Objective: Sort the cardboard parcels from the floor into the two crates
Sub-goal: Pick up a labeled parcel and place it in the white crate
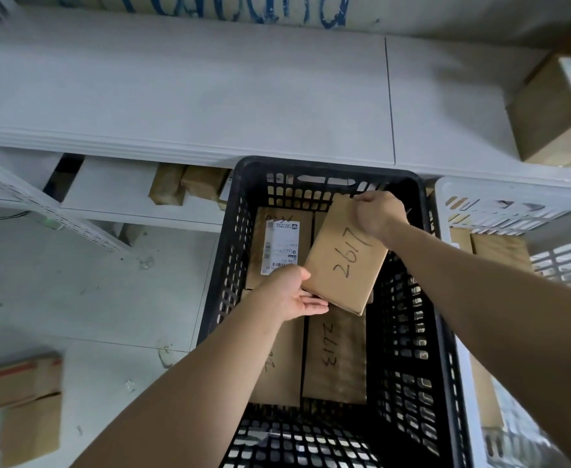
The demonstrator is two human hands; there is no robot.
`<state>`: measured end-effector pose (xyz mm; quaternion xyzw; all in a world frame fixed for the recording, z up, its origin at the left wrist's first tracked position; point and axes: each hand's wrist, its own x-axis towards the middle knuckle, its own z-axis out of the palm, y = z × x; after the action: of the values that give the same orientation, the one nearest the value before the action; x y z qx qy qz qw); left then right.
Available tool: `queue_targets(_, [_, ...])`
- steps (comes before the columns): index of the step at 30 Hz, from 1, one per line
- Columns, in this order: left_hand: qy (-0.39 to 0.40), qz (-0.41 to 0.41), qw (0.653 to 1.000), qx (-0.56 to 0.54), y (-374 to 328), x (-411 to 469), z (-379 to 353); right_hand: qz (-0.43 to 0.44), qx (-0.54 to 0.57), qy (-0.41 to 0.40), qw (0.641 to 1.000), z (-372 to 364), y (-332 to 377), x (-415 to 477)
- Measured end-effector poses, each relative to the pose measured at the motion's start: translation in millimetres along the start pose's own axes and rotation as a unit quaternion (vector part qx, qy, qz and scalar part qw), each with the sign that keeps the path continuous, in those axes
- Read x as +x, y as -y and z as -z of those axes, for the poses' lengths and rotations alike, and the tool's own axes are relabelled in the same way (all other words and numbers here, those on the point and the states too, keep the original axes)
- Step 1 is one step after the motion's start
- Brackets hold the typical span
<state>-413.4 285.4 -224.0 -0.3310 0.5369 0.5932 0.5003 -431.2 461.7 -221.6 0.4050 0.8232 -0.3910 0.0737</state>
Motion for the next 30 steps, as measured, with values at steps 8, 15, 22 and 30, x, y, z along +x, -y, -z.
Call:
queue_targets(8, [-0.067,-0.037,0.995,-0.071,-10.3,-2.6,29.0,0.062,-0.032,0.043,0.997,-39.1,40.2,-10.3])
queue_targets(15, [-0.117,-0.048,0.983,-0.134,-23.6,0.4,48.5,0.053,0.026,0.140,0.988,-73.9,56.9,-17.4])
queue_targets(22, [-0.102,-0.036,0.983,-0.149,-33.4,-6.9,40.7,0.022,0.062,0.143,0.987,-65.0,46.3,-20.1])
queue_targets(30, [-0.090,-0.064,0.994,0.001,-38.2,-53.1,25.5,0.114,0.161,0.098,0.975,-8.1,55.0,-64.5])
